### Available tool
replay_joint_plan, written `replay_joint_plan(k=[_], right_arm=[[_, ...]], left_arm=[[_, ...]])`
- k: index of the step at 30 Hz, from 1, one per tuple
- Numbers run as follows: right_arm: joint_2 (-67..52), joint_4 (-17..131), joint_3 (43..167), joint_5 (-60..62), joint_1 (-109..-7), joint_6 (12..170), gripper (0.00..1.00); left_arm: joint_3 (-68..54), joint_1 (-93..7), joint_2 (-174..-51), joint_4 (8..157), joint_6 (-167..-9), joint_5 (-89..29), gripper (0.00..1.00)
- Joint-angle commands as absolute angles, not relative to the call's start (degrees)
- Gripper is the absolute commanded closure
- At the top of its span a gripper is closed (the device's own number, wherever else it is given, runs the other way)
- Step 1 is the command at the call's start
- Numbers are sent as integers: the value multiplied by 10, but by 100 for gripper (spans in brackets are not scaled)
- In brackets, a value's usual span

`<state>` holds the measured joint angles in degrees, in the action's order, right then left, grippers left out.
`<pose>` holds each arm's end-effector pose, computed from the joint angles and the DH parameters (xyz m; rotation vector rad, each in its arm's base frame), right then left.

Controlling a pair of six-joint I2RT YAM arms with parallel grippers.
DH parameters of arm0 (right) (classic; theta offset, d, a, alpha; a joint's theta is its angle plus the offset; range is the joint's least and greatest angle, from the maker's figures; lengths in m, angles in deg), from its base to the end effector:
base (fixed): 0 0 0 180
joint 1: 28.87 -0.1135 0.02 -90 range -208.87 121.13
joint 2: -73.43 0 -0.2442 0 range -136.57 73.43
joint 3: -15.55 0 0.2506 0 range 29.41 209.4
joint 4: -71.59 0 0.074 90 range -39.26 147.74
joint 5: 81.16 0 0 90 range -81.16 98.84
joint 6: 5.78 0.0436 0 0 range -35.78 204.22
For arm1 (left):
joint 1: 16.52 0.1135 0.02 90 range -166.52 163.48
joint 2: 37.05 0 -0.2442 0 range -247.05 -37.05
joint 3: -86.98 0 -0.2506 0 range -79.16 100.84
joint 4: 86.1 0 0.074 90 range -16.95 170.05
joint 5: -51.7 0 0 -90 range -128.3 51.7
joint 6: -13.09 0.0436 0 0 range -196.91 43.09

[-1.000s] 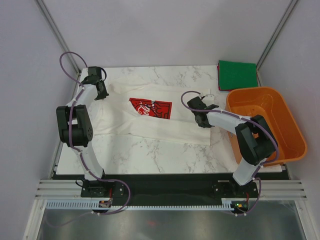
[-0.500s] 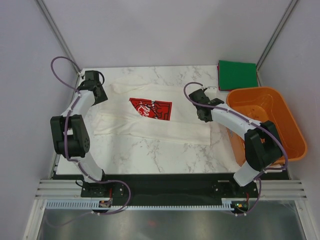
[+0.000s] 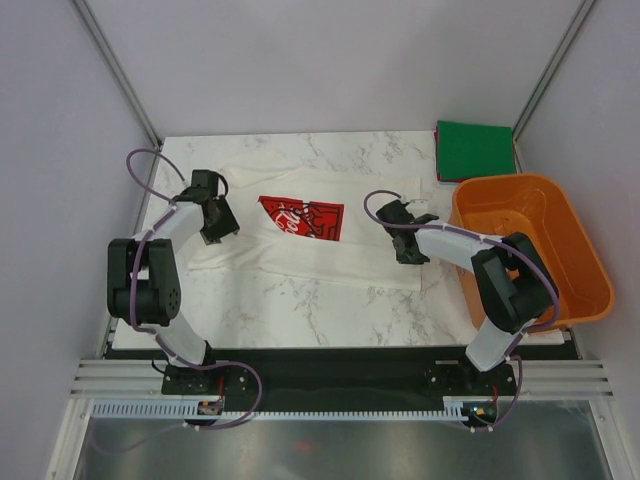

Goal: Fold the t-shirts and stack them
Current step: Fold the tshirt

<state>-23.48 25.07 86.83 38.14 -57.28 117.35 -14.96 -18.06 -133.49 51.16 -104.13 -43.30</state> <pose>0.2825 0.1286 0.1409 0.2132 2.5866 -0.3741 0.3419 -0.0054 0.1743 -0.6137 2.5593 -0.0570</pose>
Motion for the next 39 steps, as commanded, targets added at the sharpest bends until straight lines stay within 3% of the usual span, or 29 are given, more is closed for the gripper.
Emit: replay_joint_plan(k=[1,13,23,32,35,39], right_arm=[[-252,272,857,428,-574,1171,86],[-235,254,860,451,-574,1165,84],[-137,256,841,312,-601,1186,82],[-150,286,826,278,-600,1150,78],[-153,310,871,241,-602,1117,78],[-203,357,977,165,-607,1088,75]], left_arm=[[-173,-176,-1343,512,-1094,-477,43],[-181,-171,-1363,486,-1112,-628,42],[-169,-176,-1288,460,-1095,-650,39],[-75,-109,-1296,463,-1064,-481,36],[-34,-82,-1324,463,-1064,-383,37],[-12,-64,-1332,463,-1064,-383,37]])
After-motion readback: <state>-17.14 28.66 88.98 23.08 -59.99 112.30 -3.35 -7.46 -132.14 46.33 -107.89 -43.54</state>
